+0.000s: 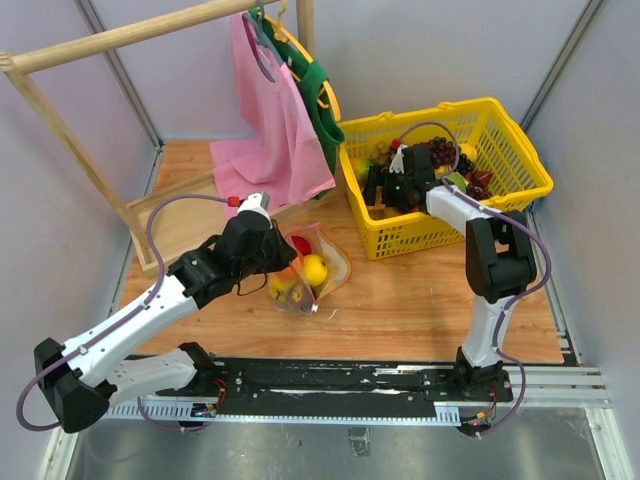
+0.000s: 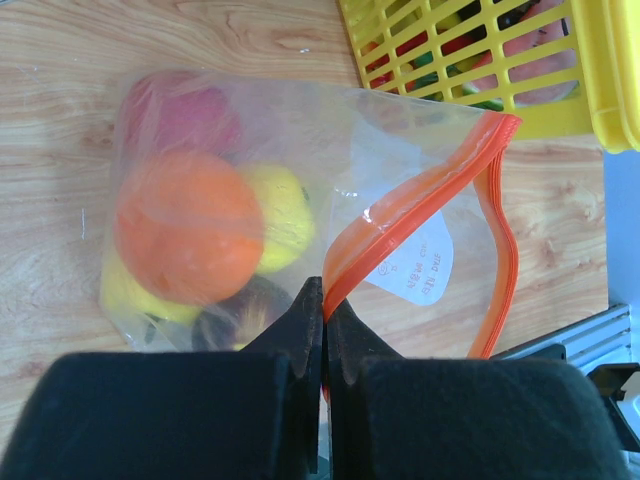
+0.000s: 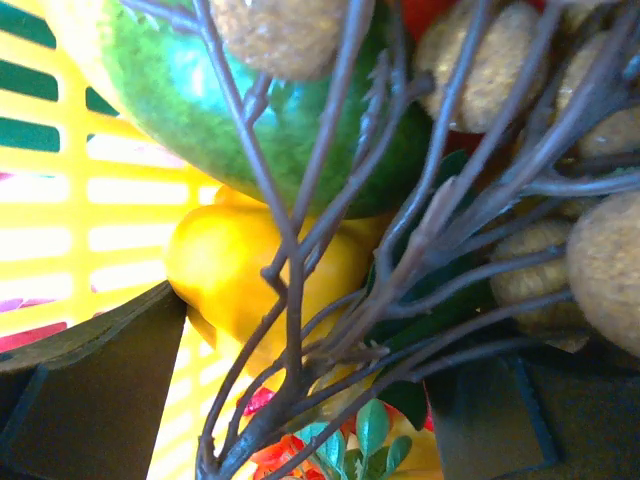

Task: Place the food in the zip-top bag and seal the zipper
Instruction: Pick up the fake vegetable from the bin.

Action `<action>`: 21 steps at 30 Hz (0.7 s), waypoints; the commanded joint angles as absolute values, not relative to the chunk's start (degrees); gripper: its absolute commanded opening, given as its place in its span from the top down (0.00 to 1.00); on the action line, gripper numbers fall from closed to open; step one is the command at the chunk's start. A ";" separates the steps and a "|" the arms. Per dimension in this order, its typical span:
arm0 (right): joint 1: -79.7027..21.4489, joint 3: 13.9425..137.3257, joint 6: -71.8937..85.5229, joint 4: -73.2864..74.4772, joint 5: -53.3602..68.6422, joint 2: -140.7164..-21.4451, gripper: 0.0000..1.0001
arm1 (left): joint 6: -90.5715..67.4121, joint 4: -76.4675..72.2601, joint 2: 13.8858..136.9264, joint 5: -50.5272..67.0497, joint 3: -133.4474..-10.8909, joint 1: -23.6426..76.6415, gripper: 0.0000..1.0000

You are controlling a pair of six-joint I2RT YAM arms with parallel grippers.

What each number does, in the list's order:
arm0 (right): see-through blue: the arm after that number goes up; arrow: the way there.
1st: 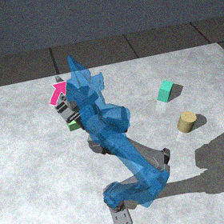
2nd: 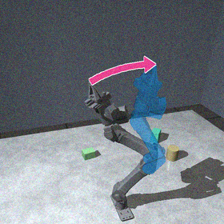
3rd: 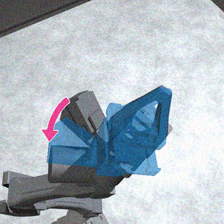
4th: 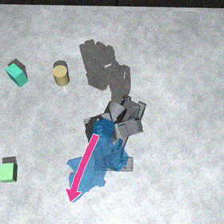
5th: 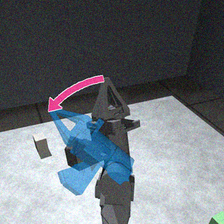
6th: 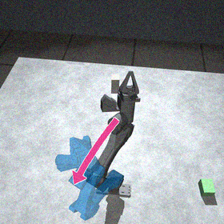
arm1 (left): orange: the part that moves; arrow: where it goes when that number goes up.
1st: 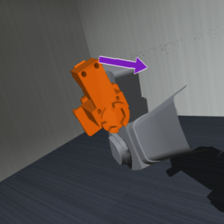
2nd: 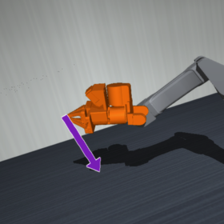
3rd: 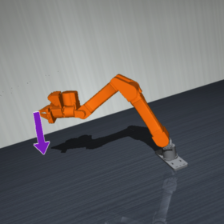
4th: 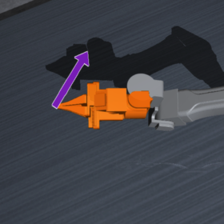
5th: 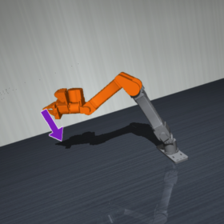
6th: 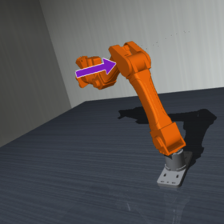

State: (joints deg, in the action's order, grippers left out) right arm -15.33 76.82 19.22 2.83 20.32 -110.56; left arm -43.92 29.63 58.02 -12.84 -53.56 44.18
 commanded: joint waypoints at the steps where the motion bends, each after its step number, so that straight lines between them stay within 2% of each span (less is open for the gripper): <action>1: -13.90 81.48 17.76 10.17 14.34 -108.63 0.50 | -44.04 28.09 56.68 -13.62 -52.97 43.77 1.00; 8: -13.96 84.64 14.34 15.22 12.51 -106.24 0.60 | -43.51 28.20 57.14 -13.97 -53.09 43.77 1.00; 16: -13.99 86.49 9.84 19.21 12.64 -99.82 0.59 | -43.08 28.44 57.92 -14.04 -53.50 43.77 1.00; 21: -13.97 82.88 6.52 17.85 10.28 -93.46 0.58 | -42.55 28.23 57.91 -13.78 -54.10 43.77 1.00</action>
